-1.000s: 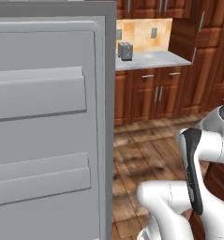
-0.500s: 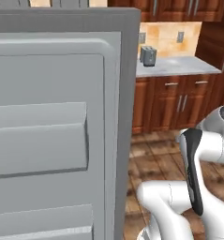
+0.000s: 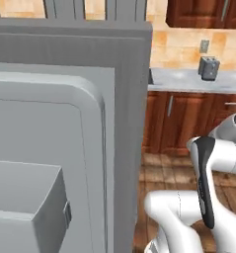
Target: Pick the egg and butter from the fridge and place them by the bowl for mixing.
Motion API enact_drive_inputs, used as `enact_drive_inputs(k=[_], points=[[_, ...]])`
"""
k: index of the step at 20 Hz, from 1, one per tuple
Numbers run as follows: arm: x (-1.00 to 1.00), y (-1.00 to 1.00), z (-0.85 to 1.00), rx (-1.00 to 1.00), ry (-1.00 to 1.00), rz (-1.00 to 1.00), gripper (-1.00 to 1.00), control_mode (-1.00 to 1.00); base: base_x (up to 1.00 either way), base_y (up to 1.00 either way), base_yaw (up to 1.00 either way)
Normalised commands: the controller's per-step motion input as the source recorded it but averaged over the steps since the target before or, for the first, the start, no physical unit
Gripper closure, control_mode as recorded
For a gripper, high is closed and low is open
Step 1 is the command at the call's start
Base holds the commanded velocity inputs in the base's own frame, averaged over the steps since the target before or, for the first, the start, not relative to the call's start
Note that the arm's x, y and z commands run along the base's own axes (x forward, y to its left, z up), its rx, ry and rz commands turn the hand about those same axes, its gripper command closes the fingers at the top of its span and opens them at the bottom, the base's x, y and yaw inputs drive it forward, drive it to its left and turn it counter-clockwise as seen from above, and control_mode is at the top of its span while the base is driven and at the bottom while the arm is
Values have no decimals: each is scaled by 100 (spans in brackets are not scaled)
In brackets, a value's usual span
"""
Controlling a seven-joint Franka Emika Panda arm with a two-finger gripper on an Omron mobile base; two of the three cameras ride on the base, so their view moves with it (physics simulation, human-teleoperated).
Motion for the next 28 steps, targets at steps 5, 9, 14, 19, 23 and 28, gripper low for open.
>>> enact_drive_inputs(k=[5, 9, 14, 19, 23, 28], points=[[0, 0, 0, 0, 0, 0, 100, 100, 63, -10, 53], [0, 0, 0, 0, 0, 0, 100, 100, 58, -6, 63], [0, 0, 0, 0, 0, 0, 100, 100, 55, -4, 67], [0, 0, 0, 0, 0, 0, 100, 100, 58, -3, 64], [0, 0, 0, 0, 0, 0, 100, 100, 65, -2, 56], [0, 0, 0, 0, 0, 0, 100, 100, 69, -3, 51]])
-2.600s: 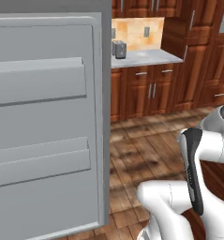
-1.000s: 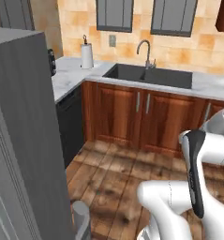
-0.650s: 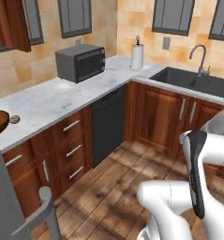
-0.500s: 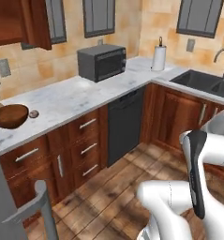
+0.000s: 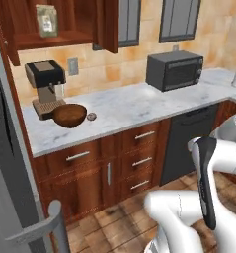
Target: Pick the egg and butter from the fridge and place them by the bowl for mixing.
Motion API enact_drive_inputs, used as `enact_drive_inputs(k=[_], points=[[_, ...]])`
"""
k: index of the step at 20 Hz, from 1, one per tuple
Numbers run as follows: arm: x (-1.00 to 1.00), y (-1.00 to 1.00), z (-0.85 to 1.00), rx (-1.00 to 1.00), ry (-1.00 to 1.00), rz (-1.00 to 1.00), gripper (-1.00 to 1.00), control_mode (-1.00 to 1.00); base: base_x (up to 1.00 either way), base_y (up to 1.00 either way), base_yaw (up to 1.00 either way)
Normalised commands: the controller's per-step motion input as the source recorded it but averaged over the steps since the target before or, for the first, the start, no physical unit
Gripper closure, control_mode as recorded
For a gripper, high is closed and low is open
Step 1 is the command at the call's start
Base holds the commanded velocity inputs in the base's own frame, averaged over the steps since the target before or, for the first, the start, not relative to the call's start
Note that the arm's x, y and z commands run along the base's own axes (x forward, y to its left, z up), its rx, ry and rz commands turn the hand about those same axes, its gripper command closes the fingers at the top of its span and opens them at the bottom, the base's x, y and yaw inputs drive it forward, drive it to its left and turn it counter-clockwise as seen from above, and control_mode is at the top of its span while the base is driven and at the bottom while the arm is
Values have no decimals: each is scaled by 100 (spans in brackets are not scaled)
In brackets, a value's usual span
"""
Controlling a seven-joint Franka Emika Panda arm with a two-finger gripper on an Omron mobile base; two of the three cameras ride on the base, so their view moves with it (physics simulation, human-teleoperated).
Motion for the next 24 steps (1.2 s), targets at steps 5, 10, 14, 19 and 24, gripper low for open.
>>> enact_drive_inputs(k=[5, 10, 14, 19, 24], points=[[0, 0, 0, 0, 0, 0, 100, 100, 65, -3, 53], [0, 0, 0, 0, 0, 0, 100, 100, 60, -3, 57], [0, 0, 0, 0, 0, 0, 100, 100, 66, -8, 31], [0, 0, 0, 0, 0, 0, 100, 100, 37, 9, -9], [0, 0, 0, 0, 0, 0, 100, 100, 32, 32, -15]])
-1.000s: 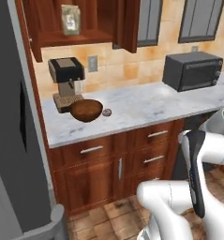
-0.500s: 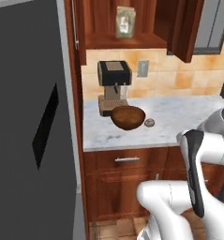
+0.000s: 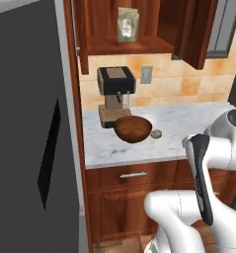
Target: Pick the egg and butter from the fridge and place them by the bowl for mixing.
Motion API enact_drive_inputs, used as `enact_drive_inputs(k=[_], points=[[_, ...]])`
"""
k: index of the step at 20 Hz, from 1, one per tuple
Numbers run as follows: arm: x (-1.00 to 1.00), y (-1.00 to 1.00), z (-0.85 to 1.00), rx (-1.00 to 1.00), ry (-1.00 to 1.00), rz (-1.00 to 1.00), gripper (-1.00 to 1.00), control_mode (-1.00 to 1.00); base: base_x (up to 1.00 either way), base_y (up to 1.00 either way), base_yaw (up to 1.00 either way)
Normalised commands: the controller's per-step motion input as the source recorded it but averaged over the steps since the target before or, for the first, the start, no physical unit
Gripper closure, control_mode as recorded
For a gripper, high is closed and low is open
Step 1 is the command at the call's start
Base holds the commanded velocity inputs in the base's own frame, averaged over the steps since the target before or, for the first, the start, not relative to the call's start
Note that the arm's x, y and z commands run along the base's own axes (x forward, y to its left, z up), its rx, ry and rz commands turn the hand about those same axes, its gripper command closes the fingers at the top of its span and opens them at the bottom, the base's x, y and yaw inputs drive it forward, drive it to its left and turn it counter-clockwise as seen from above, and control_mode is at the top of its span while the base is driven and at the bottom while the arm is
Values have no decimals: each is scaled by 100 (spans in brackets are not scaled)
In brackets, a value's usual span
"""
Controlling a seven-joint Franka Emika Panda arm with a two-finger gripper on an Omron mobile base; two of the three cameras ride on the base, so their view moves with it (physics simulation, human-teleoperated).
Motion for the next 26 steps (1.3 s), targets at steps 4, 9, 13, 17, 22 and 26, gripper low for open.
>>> enact_drive_inputs(k=[4, 9, 13, 17, 22, 26], points=[[0, 0, 0, 0, 0, 0, 100, 100, 41, 41, 4], [0, 0, 0, 0, 0, 0, 100, 100, 39, 24, 6], [0, 0, 0, 0, 0, 0, 100, 100, 57, 19, 0], [0, 0, 0, 0, 0, 0, 100, 100, 55, 11, 0], [0, 0, 0, 0, 0, 0, 100, 100, 52, 3, 0], [0, 0, 0, 0, 0, 0, 100, 100, 47, 0, 0]])
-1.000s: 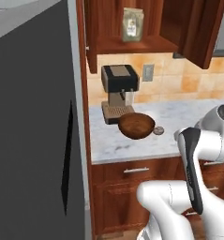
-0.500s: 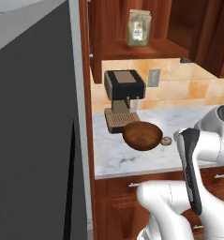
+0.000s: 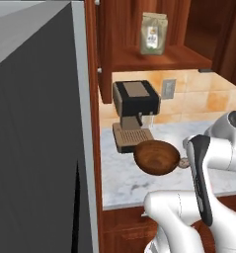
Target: Pick the egg and butter from the fridge and place them by the bowl for mixing.
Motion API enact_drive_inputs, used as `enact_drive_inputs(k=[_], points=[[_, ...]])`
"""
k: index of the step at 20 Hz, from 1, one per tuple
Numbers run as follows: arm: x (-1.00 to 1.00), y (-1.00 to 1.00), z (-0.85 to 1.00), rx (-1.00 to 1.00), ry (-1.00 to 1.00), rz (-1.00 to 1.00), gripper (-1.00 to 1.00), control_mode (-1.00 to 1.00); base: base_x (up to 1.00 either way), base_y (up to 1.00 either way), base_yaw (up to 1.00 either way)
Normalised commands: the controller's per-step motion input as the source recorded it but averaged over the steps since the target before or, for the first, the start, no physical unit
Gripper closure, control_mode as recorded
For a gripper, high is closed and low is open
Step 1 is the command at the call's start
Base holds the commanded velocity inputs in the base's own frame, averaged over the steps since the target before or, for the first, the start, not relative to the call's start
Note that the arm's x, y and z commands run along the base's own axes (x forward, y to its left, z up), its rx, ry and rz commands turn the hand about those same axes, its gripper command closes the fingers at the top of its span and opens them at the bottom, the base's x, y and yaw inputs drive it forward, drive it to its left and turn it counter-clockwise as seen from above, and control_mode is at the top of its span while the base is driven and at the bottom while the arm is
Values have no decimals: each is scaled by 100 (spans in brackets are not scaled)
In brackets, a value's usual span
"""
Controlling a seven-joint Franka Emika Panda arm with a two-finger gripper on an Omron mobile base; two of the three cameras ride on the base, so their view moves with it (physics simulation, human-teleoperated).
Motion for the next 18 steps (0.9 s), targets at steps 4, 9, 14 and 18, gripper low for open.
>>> enact_drive_inputs(k=[4, 9, 14, 18], points=[[0, 0, 0, 0, 0, 0, 100, 100, 27, 0, 0], [0, 0, 0, 0, 0, 0, 100, 100, 1, 0, 0], [0, 0, 0, 0, 0, 0, 100, 100, 0, 0, 0], [0, 0, 0, 0, 1, 0, 100, -100, 0, 0, 0]])
